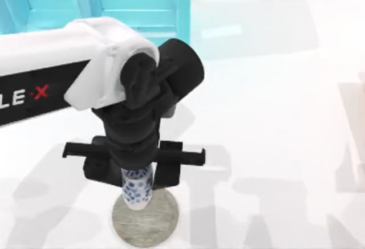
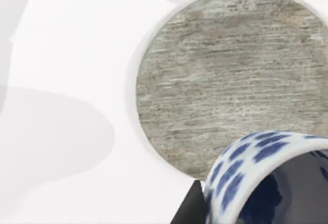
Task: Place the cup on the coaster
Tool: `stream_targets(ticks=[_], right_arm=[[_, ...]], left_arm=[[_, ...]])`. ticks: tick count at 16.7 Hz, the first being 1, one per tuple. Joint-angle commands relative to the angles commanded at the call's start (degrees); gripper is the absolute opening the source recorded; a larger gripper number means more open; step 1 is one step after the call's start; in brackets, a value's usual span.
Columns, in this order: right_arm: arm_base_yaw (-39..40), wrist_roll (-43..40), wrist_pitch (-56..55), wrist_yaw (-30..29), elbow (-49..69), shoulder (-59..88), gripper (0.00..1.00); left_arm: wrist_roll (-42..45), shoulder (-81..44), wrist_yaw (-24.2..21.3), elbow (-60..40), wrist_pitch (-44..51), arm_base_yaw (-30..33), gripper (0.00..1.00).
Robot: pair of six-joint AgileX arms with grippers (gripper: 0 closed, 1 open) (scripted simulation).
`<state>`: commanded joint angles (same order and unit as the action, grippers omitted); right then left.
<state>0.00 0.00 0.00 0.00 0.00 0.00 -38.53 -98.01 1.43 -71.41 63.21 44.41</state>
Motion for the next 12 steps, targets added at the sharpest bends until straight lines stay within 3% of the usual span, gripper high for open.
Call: stream_targets(ticks=[3, 12], right_arm=[[0.0, 0.0, 0.0, 0.0, 0.0, 0.0, 1.00], [0.0, 0.0, 0.0, 0.0, 0.0, 0.0, 1.00]], left_arm=[[-4.3, 0.3, -0.4, -0.2, -0.2, 0.0, 0.00], [-4.1, -1.2, -0.3, 2.8, -4.5, -0.2, 0.00]])
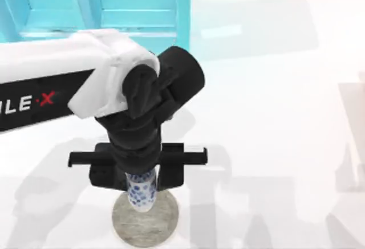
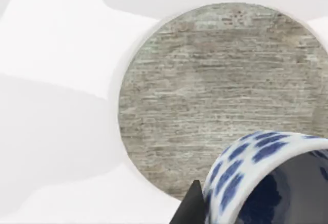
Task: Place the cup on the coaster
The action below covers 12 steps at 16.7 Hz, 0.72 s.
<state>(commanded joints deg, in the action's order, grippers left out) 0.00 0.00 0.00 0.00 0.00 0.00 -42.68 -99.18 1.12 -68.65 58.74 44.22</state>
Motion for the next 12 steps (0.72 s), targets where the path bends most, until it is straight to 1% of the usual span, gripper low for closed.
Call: stream_targets(ticks=[4, 6, 9, 12], right_arm=[[0.0, 0.0, 0.0, 0.0, 0.0, 0.0, 1.00], [0.0, 0.0, 0.0, 0.0, 0.0, 0.0, 1.00], [0.0, 0.0, 0.0, 0.0, 0.0, 0.0, 1.00], [0.0, 0.0, 0.0, 0.0, 0.0, 0.0, 1.00]], left_arm=[[0.0, -2.7, -0.2, 5.4, -8.7, -0.2, 0.00], [0.0, -3.4, -0.1, 6.7, -10.4, -0.2, 0.00], [0.0, -3.4, -0.1, 6.7, -10.5, -0.2, 0.00], [0.0, -3.4, -0.1, 6.7, -10.5, -0.2, 0.23]])
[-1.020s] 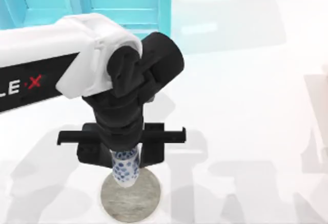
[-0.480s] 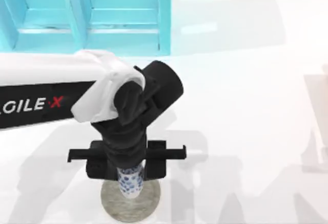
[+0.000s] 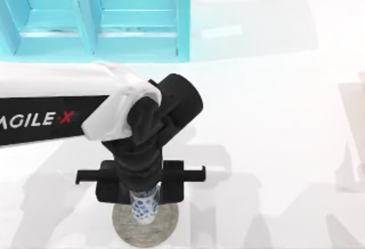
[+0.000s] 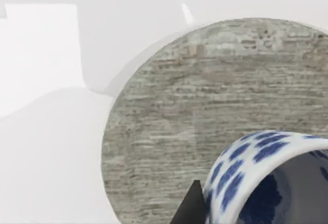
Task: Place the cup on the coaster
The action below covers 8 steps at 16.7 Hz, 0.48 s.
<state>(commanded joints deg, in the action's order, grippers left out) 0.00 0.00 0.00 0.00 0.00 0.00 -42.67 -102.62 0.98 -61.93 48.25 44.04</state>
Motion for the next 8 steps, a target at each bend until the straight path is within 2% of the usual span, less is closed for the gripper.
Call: stream_targets(ticks=[8], right_arm=[[0.0, 0.0, 0.0, 0.0, 0.0, 0.0, 1.00]], left_arm=[[0.0, 0.0, 0.0, 0.0, 0.0, 0.0, 0.83]])
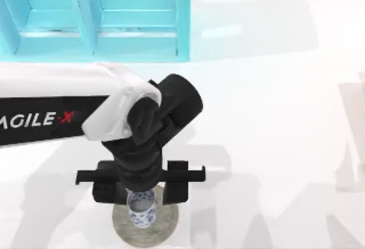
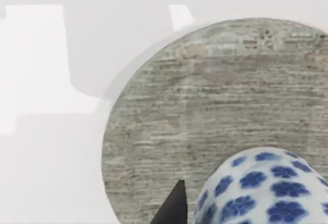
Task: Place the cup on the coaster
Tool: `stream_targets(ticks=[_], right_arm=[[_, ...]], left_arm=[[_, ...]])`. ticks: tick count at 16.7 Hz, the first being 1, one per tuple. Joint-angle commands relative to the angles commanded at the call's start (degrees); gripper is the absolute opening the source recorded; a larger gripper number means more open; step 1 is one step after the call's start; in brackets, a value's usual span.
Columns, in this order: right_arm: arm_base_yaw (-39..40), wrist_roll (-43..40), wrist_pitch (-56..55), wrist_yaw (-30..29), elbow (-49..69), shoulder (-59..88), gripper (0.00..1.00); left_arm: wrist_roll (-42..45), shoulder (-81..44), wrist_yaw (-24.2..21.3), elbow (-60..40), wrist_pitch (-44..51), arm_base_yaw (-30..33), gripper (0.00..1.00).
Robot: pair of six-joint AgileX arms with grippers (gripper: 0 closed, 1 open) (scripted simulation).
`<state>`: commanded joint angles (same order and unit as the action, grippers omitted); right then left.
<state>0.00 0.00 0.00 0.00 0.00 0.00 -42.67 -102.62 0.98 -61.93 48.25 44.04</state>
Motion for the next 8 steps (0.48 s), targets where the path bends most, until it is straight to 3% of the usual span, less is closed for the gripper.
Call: stream_targets(ticks=[2, 8], right_arm=[[0.0, 0.0, 0.0, 0.0, 0.0, 0.0, 1.00], [0.0, 0.0, 0.0, 0.0, 0.0, 0.0, 1.00]], left_arm=[[0.0, 0.0, 0.0, 0.0, 0.0, 0.0, 0.98], [0.0, 0.0, 0.0, 0.0, 0.0, 0.0, 1.00]])
